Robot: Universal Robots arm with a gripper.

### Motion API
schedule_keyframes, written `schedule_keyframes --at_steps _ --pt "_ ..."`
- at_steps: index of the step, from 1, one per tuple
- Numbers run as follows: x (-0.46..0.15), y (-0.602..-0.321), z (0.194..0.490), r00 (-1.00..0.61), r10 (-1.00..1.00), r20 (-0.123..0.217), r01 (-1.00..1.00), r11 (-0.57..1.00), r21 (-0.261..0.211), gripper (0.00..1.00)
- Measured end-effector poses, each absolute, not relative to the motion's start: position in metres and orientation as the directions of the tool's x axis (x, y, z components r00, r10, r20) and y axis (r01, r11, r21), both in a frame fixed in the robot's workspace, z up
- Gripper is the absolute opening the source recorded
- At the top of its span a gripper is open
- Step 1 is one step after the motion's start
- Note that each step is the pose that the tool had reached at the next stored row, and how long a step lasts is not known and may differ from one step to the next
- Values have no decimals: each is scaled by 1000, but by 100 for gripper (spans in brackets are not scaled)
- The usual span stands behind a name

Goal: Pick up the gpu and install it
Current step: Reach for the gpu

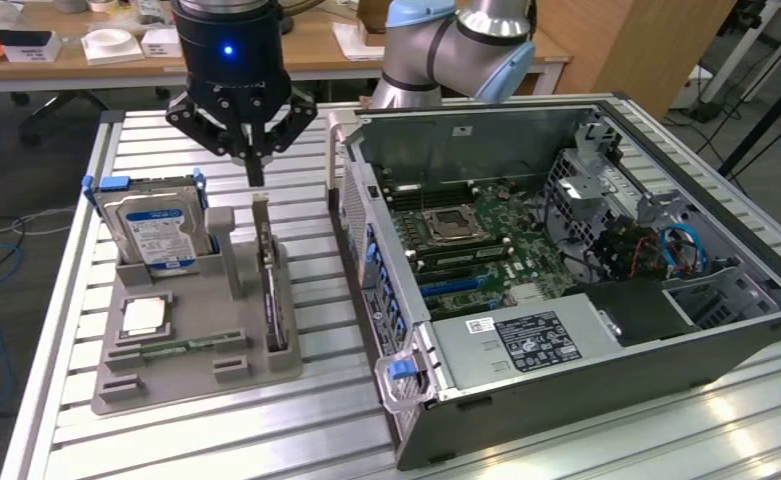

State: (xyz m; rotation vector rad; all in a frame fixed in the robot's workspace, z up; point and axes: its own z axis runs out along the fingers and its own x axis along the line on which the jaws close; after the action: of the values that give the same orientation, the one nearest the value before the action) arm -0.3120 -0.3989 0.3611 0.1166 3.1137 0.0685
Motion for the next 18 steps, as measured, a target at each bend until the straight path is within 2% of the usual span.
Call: schedule_keyframes --at_steps 18 --pt "-320 -399 360 -997 75 -23 74 996 45 11"
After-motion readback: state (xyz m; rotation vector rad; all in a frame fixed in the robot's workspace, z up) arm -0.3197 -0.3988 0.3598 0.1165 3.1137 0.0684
